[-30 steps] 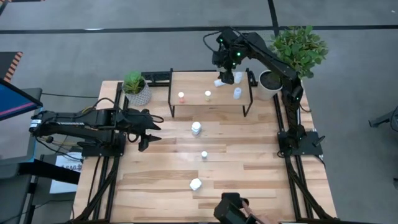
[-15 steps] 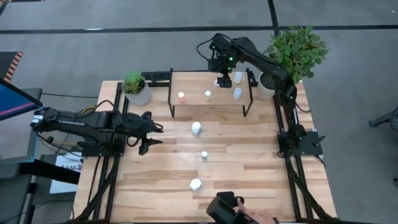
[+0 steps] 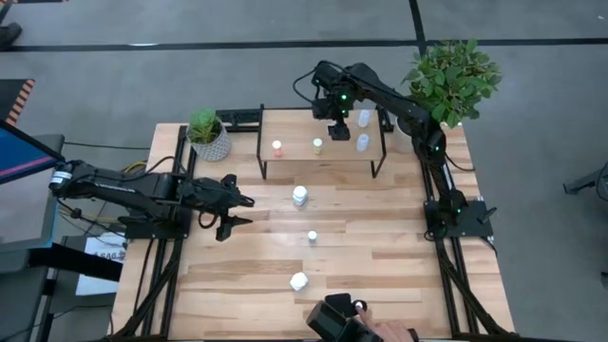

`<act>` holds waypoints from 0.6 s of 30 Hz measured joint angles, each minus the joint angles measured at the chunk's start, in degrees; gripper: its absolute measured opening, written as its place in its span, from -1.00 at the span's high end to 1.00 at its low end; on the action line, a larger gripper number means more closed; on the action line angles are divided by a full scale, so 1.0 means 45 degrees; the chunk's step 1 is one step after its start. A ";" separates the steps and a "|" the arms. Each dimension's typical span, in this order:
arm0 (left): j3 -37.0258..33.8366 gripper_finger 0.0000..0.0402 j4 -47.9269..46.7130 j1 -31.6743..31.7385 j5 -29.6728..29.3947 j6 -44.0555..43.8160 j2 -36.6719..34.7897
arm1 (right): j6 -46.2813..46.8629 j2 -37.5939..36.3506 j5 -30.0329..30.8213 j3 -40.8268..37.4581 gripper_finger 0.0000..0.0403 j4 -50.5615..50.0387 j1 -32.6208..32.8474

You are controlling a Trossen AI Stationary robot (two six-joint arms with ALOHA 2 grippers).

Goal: Pick and place medicine bottles onto shelf by color
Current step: Put the white pill bottle on the shelf

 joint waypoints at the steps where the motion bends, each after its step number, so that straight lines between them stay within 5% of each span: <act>1: 0.0000 -0.07 -0.0009 0.0000 -0.0002 -0.0031 0.0001 | 0.0004 0.0049 0.0005 -0.0003 -0.52 -0.0019 0.0000; 18: 0.0000 -0.07 -0.0007 0.0000 -0.0002 -0.0141 0.0070 | 0.0000 0.0502 0.0976 -0.0024 -0.51 -0.0049 0.0006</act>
